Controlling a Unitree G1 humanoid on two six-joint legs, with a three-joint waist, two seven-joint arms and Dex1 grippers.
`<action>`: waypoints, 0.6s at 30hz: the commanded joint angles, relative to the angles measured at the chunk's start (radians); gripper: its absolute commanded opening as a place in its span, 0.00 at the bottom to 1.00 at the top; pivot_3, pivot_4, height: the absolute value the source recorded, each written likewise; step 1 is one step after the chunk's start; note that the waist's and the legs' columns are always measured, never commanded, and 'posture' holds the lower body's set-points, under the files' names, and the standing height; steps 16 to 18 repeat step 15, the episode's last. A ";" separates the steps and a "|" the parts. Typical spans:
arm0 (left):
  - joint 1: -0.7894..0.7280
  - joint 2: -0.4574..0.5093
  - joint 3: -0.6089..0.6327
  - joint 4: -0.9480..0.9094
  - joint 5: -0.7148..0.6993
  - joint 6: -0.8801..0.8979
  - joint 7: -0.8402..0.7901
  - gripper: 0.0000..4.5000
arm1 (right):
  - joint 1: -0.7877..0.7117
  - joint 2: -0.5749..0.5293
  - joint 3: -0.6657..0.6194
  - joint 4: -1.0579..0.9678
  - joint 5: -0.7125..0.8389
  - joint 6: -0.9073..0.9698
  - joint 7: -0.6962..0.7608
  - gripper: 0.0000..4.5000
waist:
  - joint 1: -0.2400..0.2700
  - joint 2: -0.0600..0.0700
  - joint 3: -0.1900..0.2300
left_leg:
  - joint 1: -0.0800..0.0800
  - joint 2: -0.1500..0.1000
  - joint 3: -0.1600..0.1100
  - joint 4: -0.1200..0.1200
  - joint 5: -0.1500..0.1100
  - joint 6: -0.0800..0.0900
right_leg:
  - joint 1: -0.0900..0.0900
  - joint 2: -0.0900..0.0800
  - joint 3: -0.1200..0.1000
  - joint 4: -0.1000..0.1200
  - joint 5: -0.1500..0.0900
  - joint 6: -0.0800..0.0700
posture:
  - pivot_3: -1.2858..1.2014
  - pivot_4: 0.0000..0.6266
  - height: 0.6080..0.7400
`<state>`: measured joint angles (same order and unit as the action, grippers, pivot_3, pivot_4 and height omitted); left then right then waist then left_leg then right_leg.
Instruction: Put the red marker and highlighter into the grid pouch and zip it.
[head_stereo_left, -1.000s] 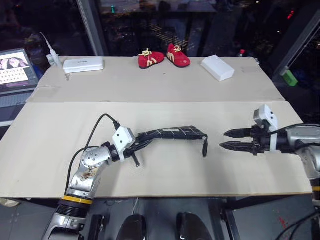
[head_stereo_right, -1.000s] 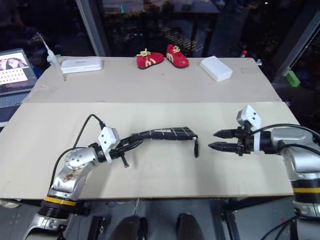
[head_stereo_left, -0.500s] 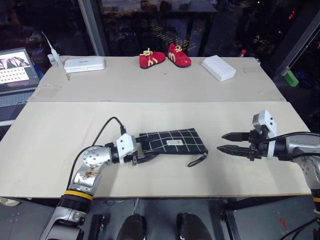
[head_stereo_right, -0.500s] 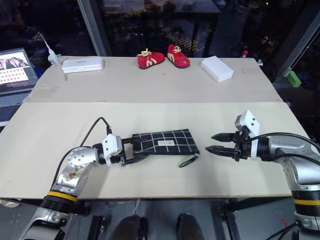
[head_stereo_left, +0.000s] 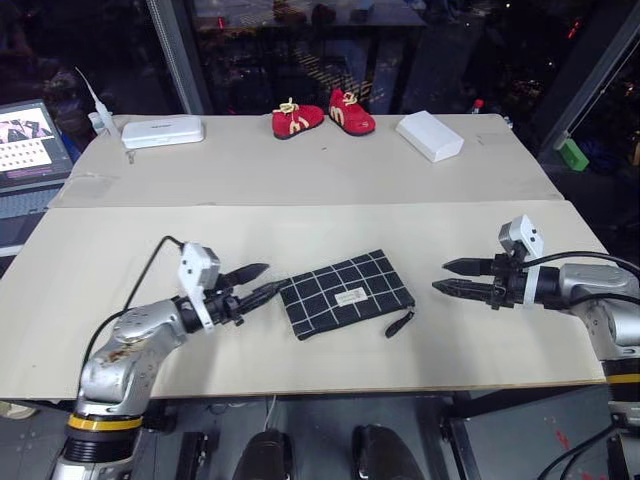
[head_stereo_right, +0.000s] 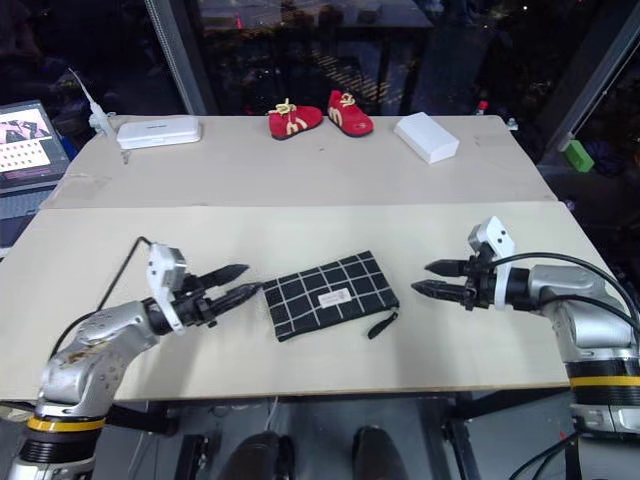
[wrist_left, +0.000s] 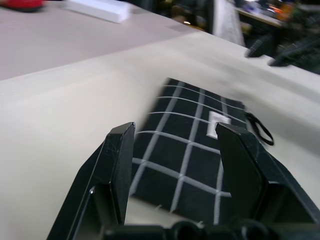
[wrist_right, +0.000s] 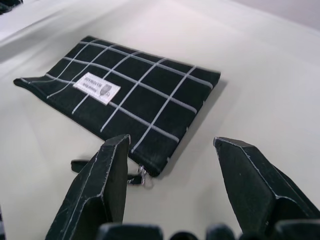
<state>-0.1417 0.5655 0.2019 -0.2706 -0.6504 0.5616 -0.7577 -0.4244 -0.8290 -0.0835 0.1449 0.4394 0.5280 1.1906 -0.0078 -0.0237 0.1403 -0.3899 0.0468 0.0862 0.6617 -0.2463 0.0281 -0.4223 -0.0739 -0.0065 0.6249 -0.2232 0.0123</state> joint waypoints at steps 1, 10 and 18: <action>0.061 0.029 0.136 -0.069 -0.078 0.072 0.067 0.62 | -0.018 -0.004 -0.035 0.049 0.000 -0.045 0.006 0.67 | -0.001 0.000 0.000 | 0.000 0.000 0.000 0.000 0.000 0.000 | 0.000 0.000 0.000 0.000 0.000 0.000 | 0.52 0.24 1.00; 0.182 -0.027 0.250 -0.095 -0.096 0.074 0.181 0.62 | -0.020 0.033 -0.068 0.149 0.004 -0.079 -0.037 0.67 | 0.003 0.000 0.000 | 0.001 0.000 0.001 0.000 0.000 0.000 | 0.001 -0.001 0.000 0.000 0.000 0.000 | 0.52 0.24 1.00; 0.178 -0.057 0.242 -0.091 -0.076 0.057 0.223 0.62 | -0.026 0.074 -0.055 0.164 -0.004 -0.094 -0.056 0.67 | 0.004 0.000 0.000 | 0.001 -0.001 0.001 0.000 0.000 0.000 | 0.001 -0.001 0.000 0.000 0.000 0.000 | 0.52 0.24 1.00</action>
